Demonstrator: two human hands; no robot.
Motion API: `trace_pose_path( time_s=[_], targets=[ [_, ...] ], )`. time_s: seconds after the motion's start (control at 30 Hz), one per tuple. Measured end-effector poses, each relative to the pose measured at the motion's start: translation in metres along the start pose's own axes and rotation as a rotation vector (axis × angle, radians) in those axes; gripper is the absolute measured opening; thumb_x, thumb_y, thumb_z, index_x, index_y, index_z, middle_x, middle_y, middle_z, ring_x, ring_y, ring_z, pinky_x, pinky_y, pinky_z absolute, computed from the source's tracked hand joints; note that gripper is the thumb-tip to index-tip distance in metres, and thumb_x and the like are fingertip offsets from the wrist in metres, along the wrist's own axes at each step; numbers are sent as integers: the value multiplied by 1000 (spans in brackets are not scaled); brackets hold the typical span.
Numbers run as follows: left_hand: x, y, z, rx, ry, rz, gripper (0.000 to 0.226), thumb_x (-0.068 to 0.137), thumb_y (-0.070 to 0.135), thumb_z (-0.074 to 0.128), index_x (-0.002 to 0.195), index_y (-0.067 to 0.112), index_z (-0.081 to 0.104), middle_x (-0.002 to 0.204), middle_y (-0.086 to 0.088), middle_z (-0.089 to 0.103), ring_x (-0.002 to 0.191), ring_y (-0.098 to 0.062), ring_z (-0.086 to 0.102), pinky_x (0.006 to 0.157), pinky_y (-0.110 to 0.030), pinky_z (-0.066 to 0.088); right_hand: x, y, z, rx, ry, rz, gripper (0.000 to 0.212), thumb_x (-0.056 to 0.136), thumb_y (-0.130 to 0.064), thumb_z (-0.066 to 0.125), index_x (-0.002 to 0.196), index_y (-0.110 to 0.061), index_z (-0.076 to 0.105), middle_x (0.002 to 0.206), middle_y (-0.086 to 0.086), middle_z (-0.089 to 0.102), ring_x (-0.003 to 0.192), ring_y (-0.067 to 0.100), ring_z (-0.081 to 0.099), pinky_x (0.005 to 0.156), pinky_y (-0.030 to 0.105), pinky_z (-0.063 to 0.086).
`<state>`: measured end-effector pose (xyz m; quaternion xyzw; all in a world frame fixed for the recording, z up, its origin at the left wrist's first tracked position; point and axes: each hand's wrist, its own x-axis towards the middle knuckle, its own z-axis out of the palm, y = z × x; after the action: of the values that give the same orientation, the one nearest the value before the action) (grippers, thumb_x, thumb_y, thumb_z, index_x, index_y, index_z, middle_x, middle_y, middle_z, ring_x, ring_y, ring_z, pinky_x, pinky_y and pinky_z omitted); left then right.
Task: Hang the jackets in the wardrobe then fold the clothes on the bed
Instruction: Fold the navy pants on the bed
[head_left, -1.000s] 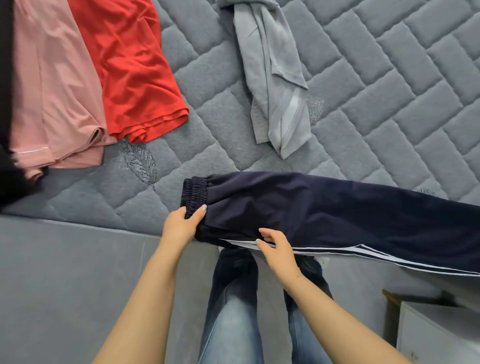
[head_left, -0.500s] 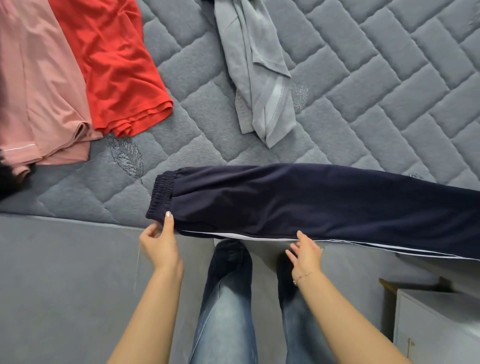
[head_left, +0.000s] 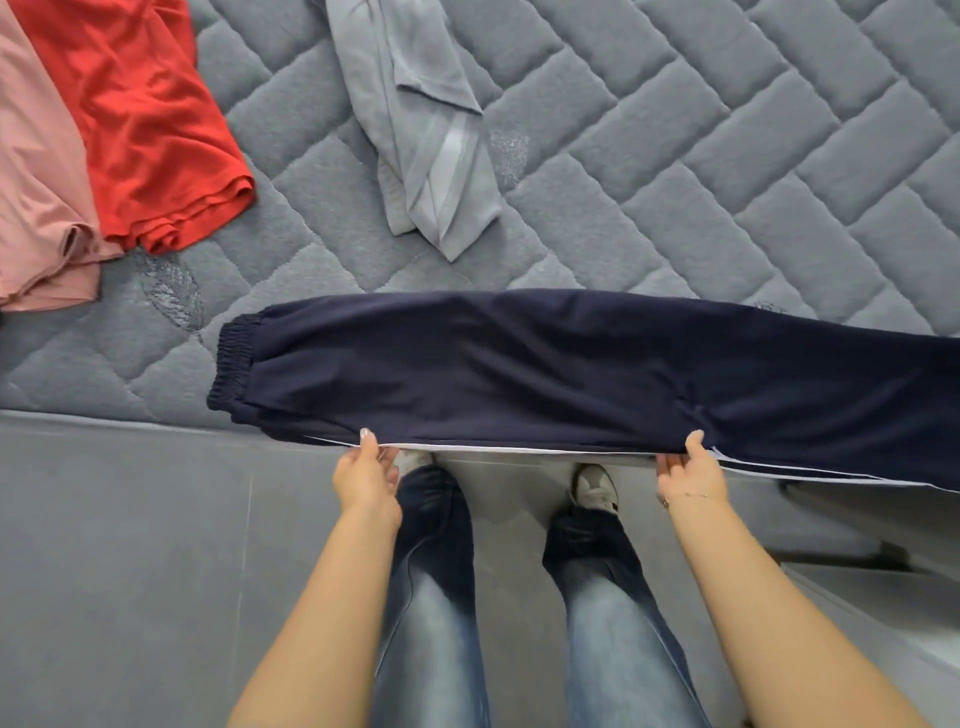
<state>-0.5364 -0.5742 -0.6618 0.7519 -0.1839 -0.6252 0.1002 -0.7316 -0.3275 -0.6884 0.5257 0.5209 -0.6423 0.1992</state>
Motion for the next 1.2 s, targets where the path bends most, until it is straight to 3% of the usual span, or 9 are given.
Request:
trace_pose_path(
  time_s=[0.1, 0.23, 0.37, 0.53, 0.67, 0.77, 0.93, 1.1, 1.2],
  targets=[
    [-8, -30, 4, -155, -15, 17, 41, 105, 34, 42, 138, 10, 45, 134, -7, 56, 124, -19, 55, 99, -30, 44, 15, -22, -28, -54, -199, 78, 9, 102, -16, 49, 95, -18, 55, 104, 0, 62, 107, 19, 60, 113, 36, 36],
    [-35, -85, 40, -209, -98, -93, 48, 103, 37, 44, 144, 12, 42, 148, -1, 47, 137, -16, 44, 109, -30, 39, 33, -62, -65, 104, -300, 243, 21, 98, -31, 56, 104, -11, 61, 106, 2, 64, 105, 17, 60, 108, 34, 41],
    [-80, -153, 115, -115, -307, -216, 42, 100, 35, 52, 135, 13, 51, 136, -1, 55, 132, -17, 50, 101, -30, 42, 62, -119, -100, 256, -217, 217, 17, 97, -29, 56, 94, -14, 60, 95, 0, 65, 93, 16, 61, 111, 31, 39],
    [-118, -214, 196, 126, -411, -301, 20, 98, 37, 54, 99, 18, 59, 108, 5, 64, 112, -14, 57, 95, -30, 42, 101, -182, -127, 243, -164, 169, 16, 97, -29, 58, 106, -16, 63, 116, 0, 64, 101, 19, 61, 107, 34, 43],
    [-118, -232, 223, 296, -265, -251, 16, 100, 32, 54, 89, 20, 56, 106, 4, 62, 92, -10, 62, 73, -25, 48, 130, -220, -150, 228, -49, 115, 18, 100, -28, 54, 90, -14, 61, 130, 7, 60, 117, 24, 59, 98, 36, 48],
    [-115, -239, 222, 388, -169, -197, 16, 98, 31, 57, 98, 16, 57, 106, 2, 62, 94, -12, 62, 61, -23, 46, 151, -243, -174, 201, 26, 95, 14, 100, -26, 55, 99, -13, 60, 136, 7, 58, 120, 23, 57, 88, 35, 49],
    [-116, -245, 217, 386, -167, -181, 23, 94, 37, 62, 98, 15, 58, 95, 4, 65, 80, -7, 63, 60, -24, 48, 162, -248, -188, 49, 8, -26, 30, 97, -26, 60, 125, -15, 56, 140, 12, 55, 127, 25, 54, 101, 36, 48],
    [-122, -253, 217, 500, -266, -228, 34, 96, 45, 55, 107, 13, 60, 102, 5, 65, 86, -8, 61, 71, -25, 49, 157, -245, -180, 58, 186, -67, 13, 91, -25, 69, 96, -16, 61, 136, 13, 57, 110, 20, 59, 98, 33, 51],
    [-136, -254, 222, 702, -406, -283, 29, 97, 46, 53, 99, 19, 62, 105, 6, 67, 95, -9, 62, 81, -27, 46, 155, -238, -170, 195, 158, 71, 23, 88, -25, 73, 105, -13, 62, 126, 8, 63, 101, 19, 64, 92, 32, 54]
  ],
)
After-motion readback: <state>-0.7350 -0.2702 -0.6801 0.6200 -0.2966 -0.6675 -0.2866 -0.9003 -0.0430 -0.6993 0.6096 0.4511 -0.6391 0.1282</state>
